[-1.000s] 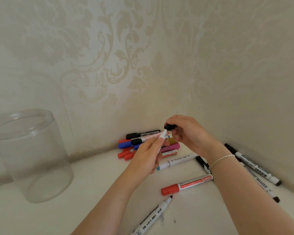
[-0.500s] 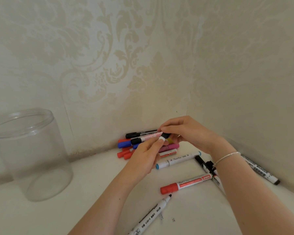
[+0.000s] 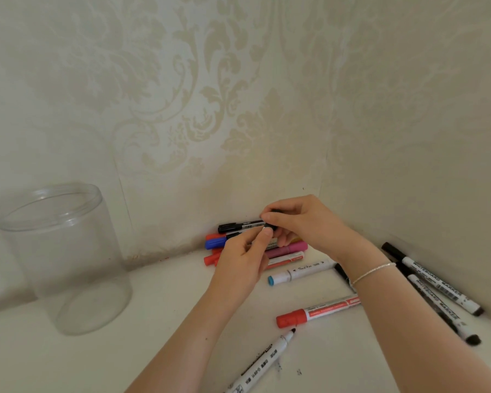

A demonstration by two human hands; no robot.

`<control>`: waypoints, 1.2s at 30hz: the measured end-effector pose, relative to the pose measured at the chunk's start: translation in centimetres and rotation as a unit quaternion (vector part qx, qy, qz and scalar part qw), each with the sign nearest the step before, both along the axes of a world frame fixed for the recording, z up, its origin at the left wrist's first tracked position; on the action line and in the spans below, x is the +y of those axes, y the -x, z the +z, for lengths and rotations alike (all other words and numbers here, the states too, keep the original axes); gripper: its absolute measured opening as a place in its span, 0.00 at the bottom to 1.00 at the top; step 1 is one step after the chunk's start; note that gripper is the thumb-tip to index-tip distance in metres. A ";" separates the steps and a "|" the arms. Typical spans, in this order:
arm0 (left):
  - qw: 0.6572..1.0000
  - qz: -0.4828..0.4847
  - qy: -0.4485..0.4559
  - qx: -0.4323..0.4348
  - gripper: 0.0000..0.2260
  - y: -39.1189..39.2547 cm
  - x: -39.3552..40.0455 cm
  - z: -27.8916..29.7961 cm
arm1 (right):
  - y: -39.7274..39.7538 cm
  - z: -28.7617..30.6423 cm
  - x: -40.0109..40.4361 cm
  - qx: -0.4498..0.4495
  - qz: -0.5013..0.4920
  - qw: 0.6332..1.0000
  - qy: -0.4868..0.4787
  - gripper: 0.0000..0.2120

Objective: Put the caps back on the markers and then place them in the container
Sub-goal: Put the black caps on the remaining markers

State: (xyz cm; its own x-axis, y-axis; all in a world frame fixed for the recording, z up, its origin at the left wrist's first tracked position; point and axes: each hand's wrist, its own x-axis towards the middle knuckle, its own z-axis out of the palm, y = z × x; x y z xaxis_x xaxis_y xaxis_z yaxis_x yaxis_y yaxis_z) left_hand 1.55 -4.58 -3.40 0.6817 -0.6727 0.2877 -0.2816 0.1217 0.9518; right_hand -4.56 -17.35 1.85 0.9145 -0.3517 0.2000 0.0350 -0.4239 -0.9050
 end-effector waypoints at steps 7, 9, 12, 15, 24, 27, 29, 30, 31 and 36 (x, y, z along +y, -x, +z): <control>1.000 0.022 0.007 0.018 0.15 0.0 0.3 0.8 | -0.7 0.8 1.6 -0.007 -0.032 0.996 0.079 0.07; 0.999 0.010 -0.001 0.037 0.15 0.3 0.2 1.0 | -0.7 0.7 2.0 -0.002 -0.057 0.989 0.137 0.10; 0.996 -0.024 -0.024 0.079 0.10 0.7 0.2 1.0 | 0.2 1.8 1.0 -0.011 -0.114 0.988 0.100 0.12; 0.992 -0.020 -0.124 0.031 0.06 -0.4 0.4 0.2 | 2.5 4.5 -2.5 0.021 -0.223 0.968 0.113 0.12; 0.834 -0.269 -0.463 -0.131 0.15 0.0 2.9 1.9 | 8.2 3.5 -9.1 0.419 -0.216 0.837 0.279 0.10; 0.810 -0.275 -0.499 -0.141 0.15 0.6 3.0 2.2 | 8.6 1.5 -9.6 0.409 -0.207 0.837 0.298 0.10; 0.803 -0.276 -0.507 -0.146 0.14 0.9 2.9 2.2 | 8.6 0.5 -9.8 0.409 -0.206 0.833 0.309 0.11; 0.803 -0.274 -0.508 -0.148 0.13 0.9 2.9 2.2 | 8.6 0.1 -9.9 0.413 -0.206 0.829 0.314 0.12; 0.803 -0.272 -0.509 -0.151 0.12 0.9 2.9 2.2 | 8.5 -0.2 -9.9 0.419 -0.205 0.824 0.321 0.12; 0.827 -0.264 -0.478 -0.135 0.07 0.5 3.0 2.0 | 7.3 -0.8 -10.2 0.433 -0.204 0.813 0.333 0.12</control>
